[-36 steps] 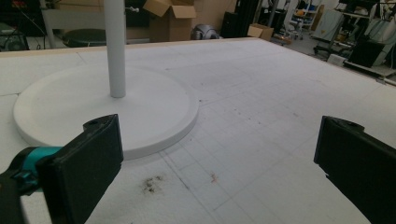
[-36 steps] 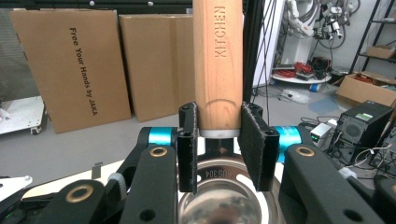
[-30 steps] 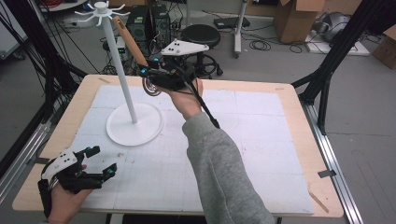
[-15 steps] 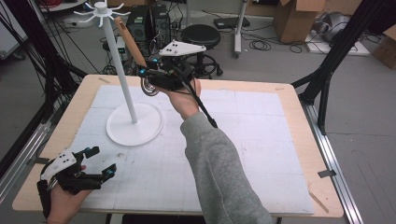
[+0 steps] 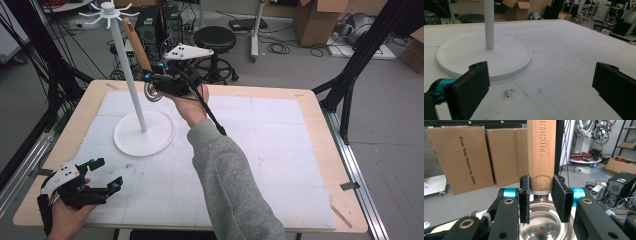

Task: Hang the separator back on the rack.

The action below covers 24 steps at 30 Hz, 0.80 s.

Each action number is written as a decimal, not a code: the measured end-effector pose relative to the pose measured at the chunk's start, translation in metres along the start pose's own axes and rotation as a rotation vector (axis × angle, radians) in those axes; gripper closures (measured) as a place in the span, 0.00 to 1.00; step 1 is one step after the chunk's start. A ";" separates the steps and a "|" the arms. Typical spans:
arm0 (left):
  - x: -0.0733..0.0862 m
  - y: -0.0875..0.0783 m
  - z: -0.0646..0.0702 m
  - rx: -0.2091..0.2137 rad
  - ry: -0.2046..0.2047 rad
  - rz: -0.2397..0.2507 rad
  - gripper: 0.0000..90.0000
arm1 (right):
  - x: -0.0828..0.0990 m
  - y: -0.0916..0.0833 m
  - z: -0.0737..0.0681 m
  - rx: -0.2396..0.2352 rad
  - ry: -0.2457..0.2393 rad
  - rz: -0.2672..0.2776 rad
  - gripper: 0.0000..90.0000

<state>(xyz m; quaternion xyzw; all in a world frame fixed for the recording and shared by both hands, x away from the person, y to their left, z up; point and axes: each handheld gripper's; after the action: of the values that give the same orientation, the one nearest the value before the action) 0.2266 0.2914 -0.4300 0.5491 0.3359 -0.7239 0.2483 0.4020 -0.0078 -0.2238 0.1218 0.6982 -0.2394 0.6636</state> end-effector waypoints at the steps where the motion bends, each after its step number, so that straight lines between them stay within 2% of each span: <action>1: 0.000 -0.001 0.000 -0.002 0.002 0.000 0.02 | 0.000 0.001 0.000 0.005 -0.001 0.001 0.77; 12: 0.001 -0.006 -0.001 -0.014 -0.003 0.004 0.02 | 0.001 0.006 0.000 0.005 0.005 -0.001 0.77; 21: 0.002 -0.007 -0.001 -0.017 -0.005 0.001 0.02 | 0.001 0.009 -0.003 0.021 -0.017 -0.004 0.77; 24: 0.002 -0.008 -0.002 -0.017 -0.005 0.004 0.02 | 0.002 0.010 -0.003 0.012 -0.017 -0.002 0.76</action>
<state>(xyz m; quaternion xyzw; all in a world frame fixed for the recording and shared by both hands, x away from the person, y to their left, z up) 0.2216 0.2976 -0.4303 0.5459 0.3406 -0.7218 0.2551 0.4038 0.0018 -0.2270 0.1229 0.6913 -0.2453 0.6684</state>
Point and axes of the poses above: each handheld gripper's, and its own axes: y roughly forward along the jaws, x roughly out of its underside, z roughly to its right, and after that the axes turned 1 degree about -y, right-handed
